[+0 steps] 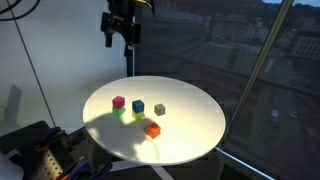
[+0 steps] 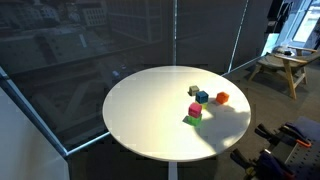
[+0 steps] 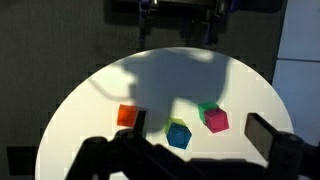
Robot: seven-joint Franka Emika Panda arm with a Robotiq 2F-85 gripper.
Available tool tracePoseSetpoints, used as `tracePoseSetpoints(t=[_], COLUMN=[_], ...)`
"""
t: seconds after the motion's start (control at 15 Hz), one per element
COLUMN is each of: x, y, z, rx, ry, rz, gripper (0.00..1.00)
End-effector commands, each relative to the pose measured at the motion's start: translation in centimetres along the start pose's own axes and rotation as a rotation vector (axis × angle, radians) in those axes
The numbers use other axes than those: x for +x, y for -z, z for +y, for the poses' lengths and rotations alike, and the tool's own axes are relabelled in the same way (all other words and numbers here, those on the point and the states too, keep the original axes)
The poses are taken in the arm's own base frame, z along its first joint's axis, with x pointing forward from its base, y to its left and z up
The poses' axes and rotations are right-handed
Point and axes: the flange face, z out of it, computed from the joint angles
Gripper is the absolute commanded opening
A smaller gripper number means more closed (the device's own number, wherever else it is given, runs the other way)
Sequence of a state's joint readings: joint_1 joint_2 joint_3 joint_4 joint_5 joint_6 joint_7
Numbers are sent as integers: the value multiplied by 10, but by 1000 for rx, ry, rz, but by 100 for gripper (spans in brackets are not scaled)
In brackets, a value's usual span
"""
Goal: Pick up the orange block and put it on the blue block
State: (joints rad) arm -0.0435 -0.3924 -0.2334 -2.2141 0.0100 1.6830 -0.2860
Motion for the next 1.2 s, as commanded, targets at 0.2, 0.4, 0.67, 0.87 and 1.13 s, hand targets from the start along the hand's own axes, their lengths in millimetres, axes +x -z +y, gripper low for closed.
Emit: tracePoseSetpoints(t=[0.2,0.4,0.67,0.87,1.13], x=[2,7,16,23,35], y=[1,0,-1,-1,-6], z=[1,5,15,24,33], rx=[-2,-6,-30,-51,-78], ry=[-16,-60,-152,-234,-335], rz=[3,9,47,89,152], gripper=[100,100,100,100,100])
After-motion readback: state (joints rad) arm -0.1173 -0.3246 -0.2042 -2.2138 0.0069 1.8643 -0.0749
